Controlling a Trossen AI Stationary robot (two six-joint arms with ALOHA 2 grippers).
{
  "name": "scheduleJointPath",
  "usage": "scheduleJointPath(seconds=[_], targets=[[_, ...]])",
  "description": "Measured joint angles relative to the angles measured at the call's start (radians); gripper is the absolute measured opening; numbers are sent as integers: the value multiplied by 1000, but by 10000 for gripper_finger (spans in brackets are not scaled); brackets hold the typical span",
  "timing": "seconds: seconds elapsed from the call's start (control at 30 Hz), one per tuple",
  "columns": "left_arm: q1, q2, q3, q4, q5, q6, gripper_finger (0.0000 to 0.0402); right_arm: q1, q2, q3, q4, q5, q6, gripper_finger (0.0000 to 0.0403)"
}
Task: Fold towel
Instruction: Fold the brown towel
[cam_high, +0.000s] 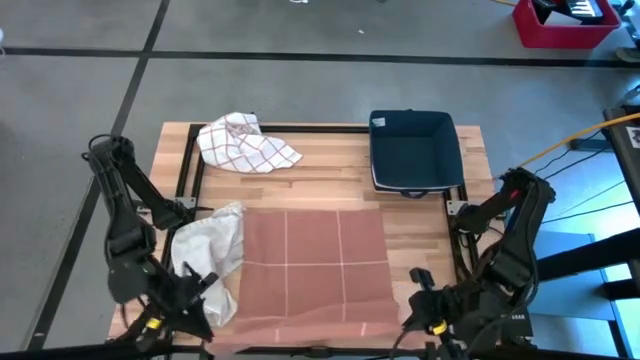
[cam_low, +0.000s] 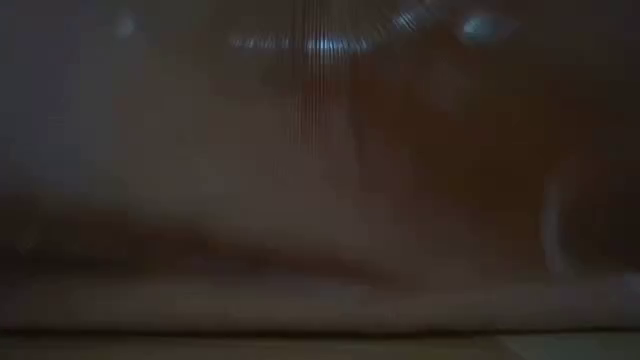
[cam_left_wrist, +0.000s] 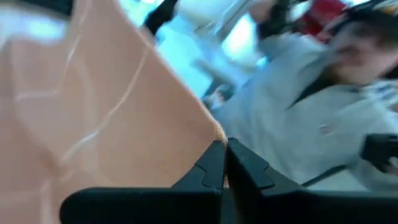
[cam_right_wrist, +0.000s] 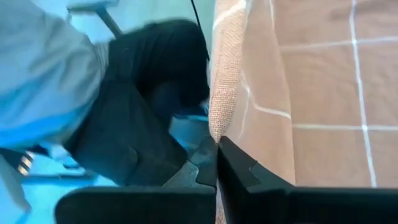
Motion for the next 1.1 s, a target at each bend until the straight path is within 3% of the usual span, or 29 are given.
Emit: scheduleJointPath(seconds=[0.23,0.43,0.53,0.73,0.9,1.1], targets=[[21,16,-1,-276,-84,-114,1,-7,50,-1,-251,78,60,4],[54,11,-1,-530,-169,-171,1,-15,51,-1,-433,290,89,4],[87,11,-1,-674,-224,-225,1,-42,50,-12,-476,327,83,4],[142,11,-1,-858,-269,-318,1,-129,51,-175,-471,293,82,4],[170,12,-6,-923,-303,-333,1,-197,51,-383,-386,337,84,4],[225,16,-138,-924,-322,-343,1,-264,51,-582,-198,328,76,4]])
